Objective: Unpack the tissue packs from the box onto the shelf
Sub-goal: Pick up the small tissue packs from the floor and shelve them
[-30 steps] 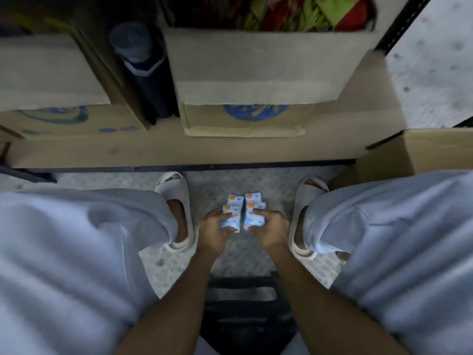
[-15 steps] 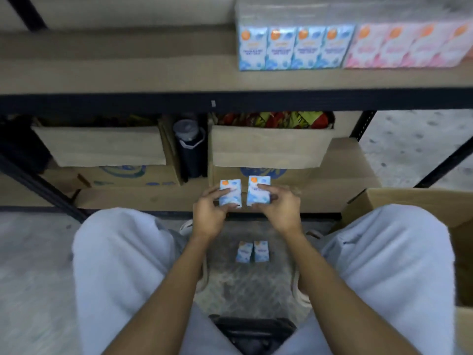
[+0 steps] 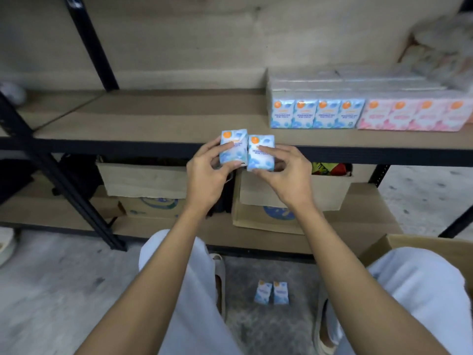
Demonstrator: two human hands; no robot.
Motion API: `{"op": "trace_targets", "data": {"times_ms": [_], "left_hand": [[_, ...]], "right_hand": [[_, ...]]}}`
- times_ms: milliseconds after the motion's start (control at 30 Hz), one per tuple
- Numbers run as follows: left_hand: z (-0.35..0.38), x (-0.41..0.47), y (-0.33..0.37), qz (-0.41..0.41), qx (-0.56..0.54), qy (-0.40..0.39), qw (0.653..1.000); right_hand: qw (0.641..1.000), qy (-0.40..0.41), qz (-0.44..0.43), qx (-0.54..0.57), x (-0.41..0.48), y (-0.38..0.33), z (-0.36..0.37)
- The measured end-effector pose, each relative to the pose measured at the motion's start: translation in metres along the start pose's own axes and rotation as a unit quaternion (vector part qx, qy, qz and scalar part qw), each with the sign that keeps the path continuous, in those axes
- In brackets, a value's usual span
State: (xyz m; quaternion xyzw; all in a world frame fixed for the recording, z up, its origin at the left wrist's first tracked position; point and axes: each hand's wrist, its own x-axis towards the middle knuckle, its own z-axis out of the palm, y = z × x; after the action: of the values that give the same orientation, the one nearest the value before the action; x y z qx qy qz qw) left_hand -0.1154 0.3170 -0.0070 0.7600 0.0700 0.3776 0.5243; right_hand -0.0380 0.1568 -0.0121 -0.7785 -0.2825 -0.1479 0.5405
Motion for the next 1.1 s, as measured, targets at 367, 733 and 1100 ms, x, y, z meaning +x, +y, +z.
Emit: {"op": "trace_targets", "data": {"times_ms": [367, 733, 1100], "left_hand": [[-0.013, 0.068, 0.009, -0.041, 0.154, -0.04, 0.986], [-0.014, 0.113, -0.016, -0.08, 0.221, -0.096, 0.967], [-0.011, 0.126, -0.022, -0.106, 0.198, -0.083, 0.971]], "right_hand": [[0.997, -0.06, 0.02, -0.033, 0.071, -0.02, 0.016], [0.987, -0.116, 0.068, -0.091, 0.11, -0.02, 0.028], [0.985, -0.116, 0.038, -0.124, 0.119, -0.016, 0.044]]}}
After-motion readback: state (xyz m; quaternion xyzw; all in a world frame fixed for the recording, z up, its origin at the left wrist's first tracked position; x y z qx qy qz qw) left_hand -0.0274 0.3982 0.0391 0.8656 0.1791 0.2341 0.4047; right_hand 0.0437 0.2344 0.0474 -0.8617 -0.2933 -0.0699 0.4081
